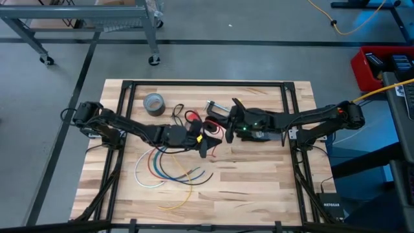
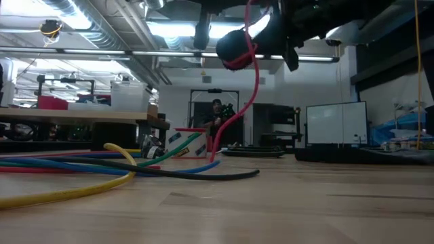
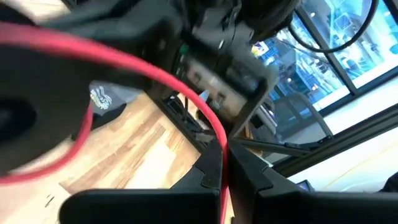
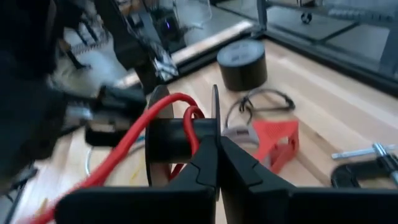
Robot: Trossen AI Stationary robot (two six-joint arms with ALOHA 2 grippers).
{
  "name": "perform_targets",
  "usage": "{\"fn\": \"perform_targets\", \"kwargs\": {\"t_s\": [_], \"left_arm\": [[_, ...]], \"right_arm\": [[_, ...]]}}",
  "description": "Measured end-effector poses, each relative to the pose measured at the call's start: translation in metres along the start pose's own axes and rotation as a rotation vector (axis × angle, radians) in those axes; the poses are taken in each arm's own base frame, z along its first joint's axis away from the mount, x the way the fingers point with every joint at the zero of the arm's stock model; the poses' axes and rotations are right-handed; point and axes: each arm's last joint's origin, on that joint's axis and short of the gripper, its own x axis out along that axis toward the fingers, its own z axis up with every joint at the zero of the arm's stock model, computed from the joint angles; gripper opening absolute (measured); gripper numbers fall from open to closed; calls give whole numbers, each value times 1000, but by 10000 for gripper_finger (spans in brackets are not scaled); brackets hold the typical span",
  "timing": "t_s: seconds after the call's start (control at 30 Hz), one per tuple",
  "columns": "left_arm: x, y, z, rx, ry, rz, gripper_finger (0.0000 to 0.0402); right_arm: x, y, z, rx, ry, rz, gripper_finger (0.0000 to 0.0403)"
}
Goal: Coil cords
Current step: Coil the orange wire on the spool
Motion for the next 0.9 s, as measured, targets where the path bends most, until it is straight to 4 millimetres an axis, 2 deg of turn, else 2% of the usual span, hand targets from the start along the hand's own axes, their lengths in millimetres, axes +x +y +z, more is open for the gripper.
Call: {"fn": "perform_targets", "kwargs": {"t_s": [0.47, 0.7, 0.9], "left_arm": [[-8, -1, -25, 52, 31, 164, 0], [-16, 1, -39, 123, 22, 290, 0], [-22, 6, -47, 198, -2, 418, 0]], "right_arm": [[-3, 5, 13, 23, -117, 56, 5], [-17, 6, 21, -3, -125, 79, 5], [-31, 6, 22, -15, -63, 119, 5]]}}
